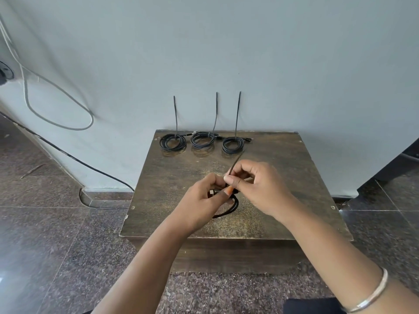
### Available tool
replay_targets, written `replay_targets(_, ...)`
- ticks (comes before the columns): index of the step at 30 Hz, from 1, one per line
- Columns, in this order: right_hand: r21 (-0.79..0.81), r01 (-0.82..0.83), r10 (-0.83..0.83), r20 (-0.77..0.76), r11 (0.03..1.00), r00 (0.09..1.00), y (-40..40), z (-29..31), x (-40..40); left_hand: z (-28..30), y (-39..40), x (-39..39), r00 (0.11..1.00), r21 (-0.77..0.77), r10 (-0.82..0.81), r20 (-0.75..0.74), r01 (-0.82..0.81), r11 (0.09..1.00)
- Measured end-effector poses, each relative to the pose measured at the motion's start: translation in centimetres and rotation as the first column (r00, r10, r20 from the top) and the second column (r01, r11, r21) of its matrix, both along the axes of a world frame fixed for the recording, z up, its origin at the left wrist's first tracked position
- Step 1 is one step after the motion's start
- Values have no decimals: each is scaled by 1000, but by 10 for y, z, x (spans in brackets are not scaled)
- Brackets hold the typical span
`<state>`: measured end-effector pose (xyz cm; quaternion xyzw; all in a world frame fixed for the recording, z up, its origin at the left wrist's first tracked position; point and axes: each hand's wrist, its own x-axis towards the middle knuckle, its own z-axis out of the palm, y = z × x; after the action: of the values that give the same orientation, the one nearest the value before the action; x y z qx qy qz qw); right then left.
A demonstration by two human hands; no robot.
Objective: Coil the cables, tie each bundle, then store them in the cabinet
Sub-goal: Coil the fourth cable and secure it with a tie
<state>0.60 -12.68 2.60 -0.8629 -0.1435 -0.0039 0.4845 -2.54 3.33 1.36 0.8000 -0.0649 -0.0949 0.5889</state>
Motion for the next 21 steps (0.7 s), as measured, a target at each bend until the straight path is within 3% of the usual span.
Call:
replay_targets(7, -8, 181, -179, 130, 983, 975, 2, 2, 1, 1, 2, 2, 993, 125, -49, 106, 36, 992)
replay_targets(14, 19, 315, -315, -8, 949, 949, 10, -9, 3, 2, 2, 3, 986, 111, -125, 108, 113, 987)
replay_targets(17, 56, 321, -315, -103, 945, 944, 15, -14, 2, 1, 6, 2, 984, 122, -146, 98, 133, 983)
replay_targets(21, 79, 330, -320, -118, 941, 940, 17, -15, 0, 1, 9, 1, 987, 53, -154, 51, 151, 987)
